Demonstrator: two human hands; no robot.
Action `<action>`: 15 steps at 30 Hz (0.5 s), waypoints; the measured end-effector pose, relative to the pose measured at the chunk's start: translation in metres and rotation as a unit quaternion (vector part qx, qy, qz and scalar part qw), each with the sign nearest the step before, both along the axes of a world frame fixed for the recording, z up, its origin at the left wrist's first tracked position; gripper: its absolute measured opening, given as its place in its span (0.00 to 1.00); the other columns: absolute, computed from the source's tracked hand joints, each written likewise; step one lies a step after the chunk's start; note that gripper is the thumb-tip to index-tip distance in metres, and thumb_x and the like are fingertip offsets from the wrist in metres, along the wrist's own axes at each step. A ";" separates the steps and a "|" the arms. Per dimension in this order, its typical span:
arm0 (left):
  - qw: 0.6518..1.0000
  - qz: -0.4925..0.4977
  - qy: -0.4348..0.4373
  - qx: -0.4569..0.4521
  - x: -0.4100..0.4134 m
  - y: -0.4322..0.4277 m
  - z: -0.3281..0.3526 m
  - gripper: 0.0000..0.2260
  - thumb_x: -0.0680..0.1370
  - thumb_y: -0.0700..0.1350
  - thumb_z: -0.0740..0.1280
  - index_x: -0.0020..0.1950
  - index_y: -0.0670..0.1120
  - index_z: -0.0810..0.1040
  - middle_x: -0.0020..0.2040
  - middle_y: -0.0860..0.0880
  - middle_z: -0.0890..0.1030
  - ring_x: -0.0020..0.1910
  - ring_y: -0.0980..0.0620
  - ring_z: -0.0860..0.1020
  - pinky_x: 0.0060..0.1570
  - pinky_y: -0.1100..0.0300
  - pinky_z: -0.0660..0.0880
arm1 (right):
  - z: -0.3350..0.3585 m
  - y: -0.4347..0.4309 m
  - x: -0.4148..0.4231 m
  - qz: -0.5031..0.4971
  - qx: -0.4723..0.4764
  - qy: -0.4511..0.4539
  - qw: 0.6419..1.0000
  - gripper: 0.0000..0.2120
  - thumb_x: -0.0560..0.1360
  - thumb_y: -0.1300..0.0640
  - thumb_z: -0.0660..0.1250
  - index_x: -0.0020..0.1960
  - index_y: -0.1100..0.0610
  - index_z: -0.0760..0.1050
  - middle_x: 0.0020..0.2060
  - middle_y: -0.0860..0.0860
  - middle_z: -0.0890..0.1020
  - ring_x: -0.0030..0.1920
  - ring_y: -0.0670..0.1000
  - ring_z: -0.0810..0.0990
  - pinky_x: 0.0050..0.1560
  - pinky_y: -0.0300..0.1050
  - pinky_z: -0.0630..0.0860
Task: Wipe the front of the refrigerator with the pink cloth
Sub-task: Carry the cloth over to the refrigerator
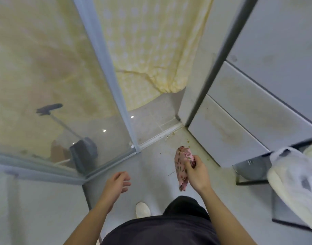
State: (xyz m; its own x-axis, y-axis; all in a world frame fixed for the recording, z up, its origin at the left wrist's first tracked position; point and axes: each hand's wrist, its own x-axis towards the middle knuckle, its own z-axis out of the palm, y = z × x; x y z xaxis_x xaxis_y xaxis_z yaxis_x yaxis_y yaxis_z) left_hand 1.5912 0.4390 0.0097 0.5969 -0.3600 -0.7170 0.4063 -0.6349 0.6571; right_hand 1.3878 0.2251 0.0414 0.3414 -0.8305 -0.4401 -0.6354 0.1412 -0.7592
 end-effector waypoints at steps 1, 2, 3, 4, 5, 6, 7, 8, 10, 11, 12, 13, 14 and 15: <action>1.000 -0.014 0.003 0.000 0.011 -0.013 0.001 0.08 0.86 0.48 0.64 0.57 0.46 0.81 0.55 0.45 0.85 0.54 0.46 0.85 0.58 0.50 0.81 | 0.002 -0.004 0.003 -0.019 0.000 -0.006 1.000 0.14 0.84 0.51 0.65 0.47 0.61 0.74 0.38 0.55 0.80 0.39 0.52 0.77 0.40 0.49 0.74; 1.000 -0.029 0.008 -0.002 0.021 -0.029 0.002 0.08 0.86 0.47 0.64 0.58 0.45 0.81 0.55 0.45 0.84 0.54 0.46 0.84 0.58 0.49 0.80 | 0.004 -0.009 0.006 -0.036 -0.001 -0.008 0.999 0.15 0.84 0.50 0.65 0.47 0.62 0.73 0.38 0.55 0.79 0.38 0.52 0.76 0.40 0.49 0.74; 0.999 -0.042 0.012 -0.007 0.030 -0.045 0.001 0.08 0.86 0.47 0.64 0.58 0.44 0.81 0.55 0.45 0.84 0.54 0.45 0.84 0.57 0.50 0.80 | 0.007 -0.015 0.008 -0.050 -0.001 -0.007 0.999 0.15 0.84 0.50 0.65 0.47 0.61 0.73 0.37 0.55 0.78 0.38 0.51 0.75 0.40 0.49 0.73; 0.999 -0.046 0.016 -0.015 0.037 -0.061 0.002 0.08 0.86 0.46 0.64 0.58 0.44 0.80 0.55 0.44 0.84 0.53 0.45 0.84 0.55 0.51 0.80 | 0.010 -0.021 0.009 -0.058 -0.001 -0.004 0.998 0.15 0.84 0.50 0.65 0.47 0.61 0.73 0.38 0.56 0.78 0.38 0.51 0.75 0.40 0.49 0.73; 0.998 -0.053 0.022 -0.023 0.044 -0.081 0.001 0.08 0.85 0.45 0.64 0.57 0.43 0.80 0.55 0.43 0.84 0.52 0.44 0.84 0.52 0.52 0.79 | 0.011 -0.030 0.010 -0.070 -0.004 -0.003 0.998 0.15 0.84 0.49 0.65 0.47 0.60 0.74 0.38 0.57 0.78 0.38 0.52 0.76 0.40 0.49 0.73; 0.997 -0.061 0.027 -0.030 0.049 -0.100 0.001 0.07 0.85 0.44 0.64 0.55 0.43 0.80 0.54 0.43 0.84 0.51 0.45 0.83 0.50 0.53 0.79 | 0.011 -0.040 0.010 -0.084 -0.009 -0.002 0.996 0.15 0.84 0.49 0.65 0.48 0.61 0.74 0.38 0.58 0.78 0.38 0.53 0.75 0.40 0.50 0.72; 0.996 -0.071 0.030 -0.037 0.054 -0.119 0.001 0.07 0.85 0.44 0.64 0.54 0.44 0.80 0.54 0.42 0.83 0.50 0.45 0.83 0.48 0.54 0.78 | 0.012 -0.050 0.010 -0.095 -0.014 -0.001 0.995 0.15 0.84 0.49 0.65 0.49 0.62 0.74 0.38 0.59 0.77 0.37 0.53 0.74 0.40 0.50 0.71; 0.995 -0.081 0.032 -0.045 0.058 -0.138 0.001 0.06 0.85 0.44 0.64 0.54 0.44 0.80 0.54 0.42 0.83 0.49 0.45 0.83 0.47 0.55 0.78 | 0.012 -0.061 0.010 -0.103 -0.021 0.001 0.995 0.15 0.84 0.50 0.64 0.49 0.63 0.74 0.37 0.58 0.76 0.37 0.52 0.73 0.39 0.49 0.70; 0.994 -0.090 0.034 -0.060 0.066 -0.171 0.005 0.06 0.85 0.43 0.65 0.55 0.44 0.80 0.54 0.41 0.83 0.48 0.45 0.83 0.47 0.55 0.78 | 0.017 -0.081 0.011 -0.110 -0.035 0.006 0.993 0.14 0.84 0.51 0.64 0.46 0.61 0.73 0.35 0.53 0.73 0.36 0.51 0.70 0.37 0.45 0.67; 0.993 -0.097 0.033 -0.065 0.068 -0.188 0.006 0.06 0.84 0.43 0.65 0.56 0.43 0.80 0.54 0.40 0.83 0.47 0.45 0.83 0.47 0.54 0.78 | 0.019 -0.091 0.011 -0.120 -0.038 0.004 0.992 0.14 0.84 0.51 0.64 0.44 0.59 0.72 0.35 0.52 0.73 0.35 0.50 0.70 0.36 0.45 0.67; 0.992 -0.107 0.028 -0.066 0.070 -0.204 0.009 0.06 0.84 0.43 0.65 0.57 0.43 0.80 0.55 0.40 0.84 0.47 0.45 0.83 0.47 0.54 0.78 | 0.021 -0.101 0.012 -0.130 -0.039 -0.002 0.991 0.14 0.84 0.51 0.65 0.44 0.58 0.71 0.35 0.51 0.73 0.35 0.50 0.70 0.36 0.45 0.67; 0.991 -0.117 0.024 -0.067 0.072 -0.220 0.012 0.06 0.84 0.44 0.66 0.57 0.43 0.80 0.56 0.40 0.84 0.48 0.44 0.84 0.47 0.53 0.78 | 0.023 -0.111 0.013 -0.138 -0.040 -0.007 0.990 0.14 0.84 0.50 0.65 0.44 0.57 0.72 0.35 0.51 0.74 0.36 0.51 0.71 0.36 0.45 0.67; 0.989 -0.126 0.021 -0.070 0.072 -0.233 0.018 0.06 0.84 0.44 0.66 0.57 0.43 0.80 0.56 0.40 0.84 0.49 0.44 0.84 0.50 0.51 0.79 | 0.024 -0.118 0.014 -0.144 -0.042 -0.010 0.989 0.12 0.84 0.50 0.66 0.45 0.56 0.73 0.35 0.51 0.75 0.36 0.51 0.72 0.36 0.45 0.68; 0.988 -0.134 0.017 -0.076 0.072 -0.248 0.024 0.06 0.84 0.43 0.66 0.57 0.43 0.80 0.56 0.40 0.84 0.50 0.43 0.84 0.53 0.49 0.79 | 0.026 -0.126 0.014 -0.150 -0.048 -0.014 0.987 0.12 0.84 0.50 0.67 0.45 0.56 0.74 0.35 0.51 0.76 0.36 0.51 0.72 0.36 0.45 0.68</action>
State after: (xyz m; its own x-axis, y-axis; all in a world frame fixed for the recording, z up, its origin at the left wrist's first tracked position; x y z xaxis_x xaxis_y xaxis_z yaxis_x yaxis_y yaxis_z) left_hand 1.6630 0.1908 0.0336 0.4413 -0.6072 -0.6607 0.2602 -0.6181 0.7418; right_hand 1.4021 0.0988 0.0673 0.0840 -0.9334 -0.3489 -0.5537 0.2474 -0.7952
